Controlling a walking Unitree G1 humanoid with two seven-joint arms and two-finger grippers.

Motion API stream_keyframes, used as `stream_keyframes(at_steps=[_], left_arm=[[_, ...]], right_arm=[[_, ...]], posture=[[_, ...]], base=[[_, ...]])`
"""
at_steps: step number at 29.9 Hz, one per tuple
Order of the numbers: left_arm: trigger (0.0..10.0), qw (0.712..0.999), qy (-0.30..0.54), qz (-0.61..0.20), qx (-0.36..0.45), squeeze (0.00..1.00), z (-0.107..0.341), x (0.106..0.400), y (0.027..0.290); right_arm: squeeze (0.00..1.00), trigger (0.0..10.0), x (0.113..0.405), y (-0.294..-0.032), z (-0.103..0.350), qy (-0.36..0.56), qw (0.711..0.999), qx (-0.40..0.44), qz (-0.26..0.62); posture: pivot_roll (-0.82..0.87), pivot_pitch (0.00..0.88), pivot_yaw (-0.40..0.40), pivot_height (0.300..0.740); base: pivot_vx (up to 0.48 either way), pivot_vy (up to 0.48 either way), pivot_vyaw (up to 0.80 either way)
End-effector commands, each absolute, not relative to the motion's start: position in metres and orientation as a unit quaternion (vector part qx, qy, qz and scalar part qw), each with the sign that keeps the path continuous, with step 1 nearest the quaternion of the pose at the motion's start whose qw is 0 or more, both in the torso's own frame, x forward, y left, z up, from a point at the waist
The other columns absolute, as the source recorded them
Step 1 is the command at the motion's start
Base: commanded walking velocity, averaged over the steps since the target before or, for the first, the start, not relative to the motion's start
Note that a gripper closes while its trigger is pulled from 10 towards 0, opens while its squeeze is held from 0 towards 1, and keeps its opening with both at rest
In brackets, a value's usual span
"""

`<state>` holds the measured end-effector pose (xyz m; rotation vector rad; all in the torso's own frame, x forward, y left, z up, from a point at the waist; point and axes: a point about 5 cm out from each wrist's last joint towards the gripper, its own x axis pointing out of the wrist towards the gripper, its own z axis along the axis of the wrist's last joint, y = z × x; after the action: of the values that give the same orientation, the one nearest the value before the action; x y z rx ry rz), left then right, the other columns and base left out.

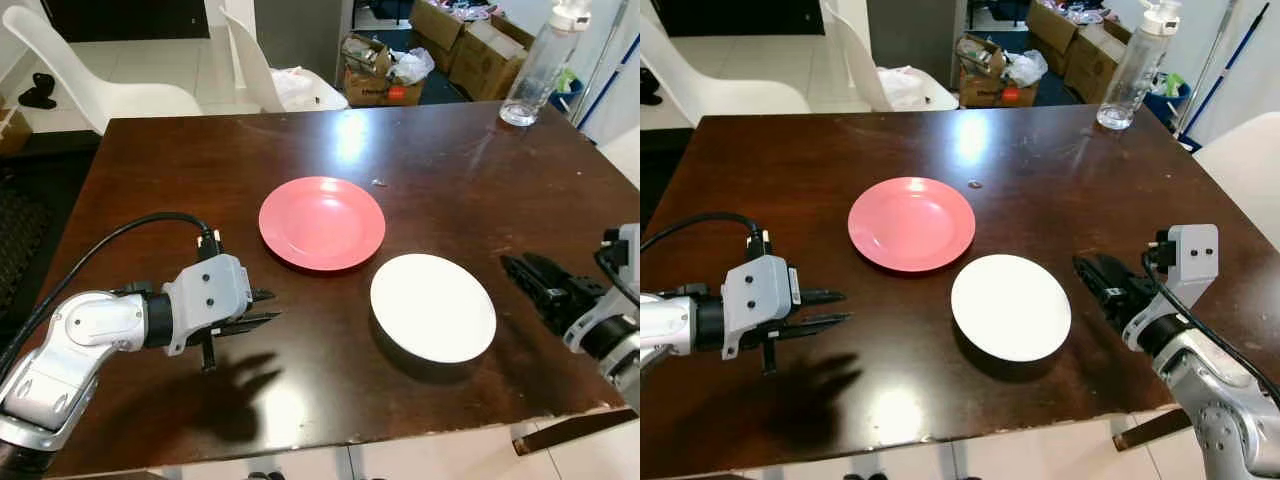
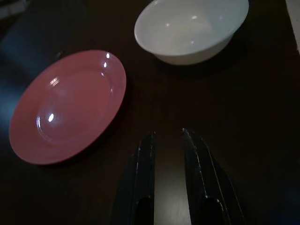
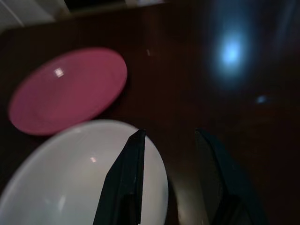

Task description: Setting the table

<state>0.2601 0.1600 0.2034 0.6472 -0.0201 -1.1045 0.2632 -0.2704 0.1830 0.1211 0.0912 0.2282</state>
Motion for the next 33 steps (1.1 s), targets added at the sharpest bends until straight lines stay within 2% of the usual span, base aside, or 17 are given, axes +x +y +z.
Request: stream_keyframes(at_steps=[1, 8, 22, 23, 24, 25, 26, 27, 29, 30, 31, 33], left_arm=[[10.0, 0.801, 0.000, -0.519, 0.299, 0.00, 0.201, 0.259, 0.161], [10.0, 0.802, 0.003, -0.519, 0.297, 0.00, 0.200, 0.256, 0.161], [10.0, 0.803, 0.004, -0.517, 0.296, 0.00, 0.201, 0.256, 0.160], [10.0, 0.803, 0.004, -0.517, 0.296, 0.00, 0.201, 0.256, 0.161], [10.0, 0.803, 0.004, -0.517, 0.296, 0.00, 0.201, 0.256, 0.161], [10.0, 0.803, 0.004, -0.517, 0.296, 0.00, 0.201, 0.256, 0.161], [10.0, 0.804, 0.005, -0.517, 0.296, 0.00, 0.201, 0.256, 0.161], [10.0, 0.804, 0.006, -0.516, 0.295, 0.00, 0.201, 0.255, 0.161], [10.0, 0.804, 0.006, -0.516, 0.295, 0.00, 0.201, 0.255, 0.161], [10.0, 0.804, 0.006, -0.516, 0.295, 0.00, 0.201, 0.255, 0.161], [10.0, 0.804, 0.006, -0.516, 0.295, 0.00, 0.201, 0.255, 0.161], [10.0, 0.804, 0.006, -0.516, 0.295, 0.00, 0.201, 0.255, 0.161]], right_arm=[[0.00, 10.0, 0.264, -0.272, 0.168, 0.084, 0.990, 0.052, 0.104], [0.00, 10.0, 0.264, -0.277, 0.154, 0.121, 0.987, 0.037, 0.095], [0.00, 10.0, 0.270, -0.263, 0.136, 0.137, 0.970, 0.126, 0.158], [0.00, 9.3, 0.271, -0.262, 0.134, 0.142, 0.968, 0.133, 0.158], [0.00, 8.1, 0.272, -0.261, 0.132, 0.146, 0.967, 0.137, 0.159], [0.00, 8.1, 0.272, -0.261, 0.132, 0.146, 0.967, 0.137, 0.159], [0.00, 7.6, 0.273, -0.261, 0.129, 0.154, 0.965, 0.139, 0.158], [0.00, 4.6, 0.273, -0.260, 0.127, 0.160, 0.965, 0.134, 0.160], [0.00, 4.6, 0.274, -0.260, 0.125, 0.164, 0.965, 0.131, 0.160], [0.00, 2.0, 0.274, -0.260, 0.124, 0.167, 0.964, 0.133, 0.160], [0.00, 0.0, 0.274, -0.259, 0.123, 0.168, 0.963, 0.135, 0.160], [0.00, 0.0, 0.275, -0.259, 0.122, 0.168, 0.963, 0.138, 0.161]], posture=[[-0.04, 0.074, 0.081, 0.740], [-0.03, 0.083, 0.079, 0.740], [-0.02, 0.090, 0.081, 0.740], [-0.02, 0.091, 0.080, 0.740], [-0.02, 0.092, 0.080, 0.740], [-0.02, 0.092, 0.080, 0.740], [-0.02, 0.092, 0.080, 0.740], [-0.02, 0.095, 0.079, 0.740], [-0.02, 0.095, 0.079, 0.740], [-0.02, 0.096, 0.079, 0.740], [-0.02, 0.096, 0.079, 0.740], [-0.02, 0.097, 0.080, 0.740]], base=[[0.000, 0.000, 0.00], [0.000, 0.000, 0.00], [0.000, 0.000, 0.00], [0.000, 0.000, 0.00], [0.000, 0.000, 0.00], [0.000, 0.000, 0.00], [0.000, 0.000, 0.00], [0.000, 0.000, 0.00], [0.000, 0.000, 0.00], [0.000, 0.000, 0.00], [0.000, 0.000, 0.00], [0.000, 0.000, 0.00]])
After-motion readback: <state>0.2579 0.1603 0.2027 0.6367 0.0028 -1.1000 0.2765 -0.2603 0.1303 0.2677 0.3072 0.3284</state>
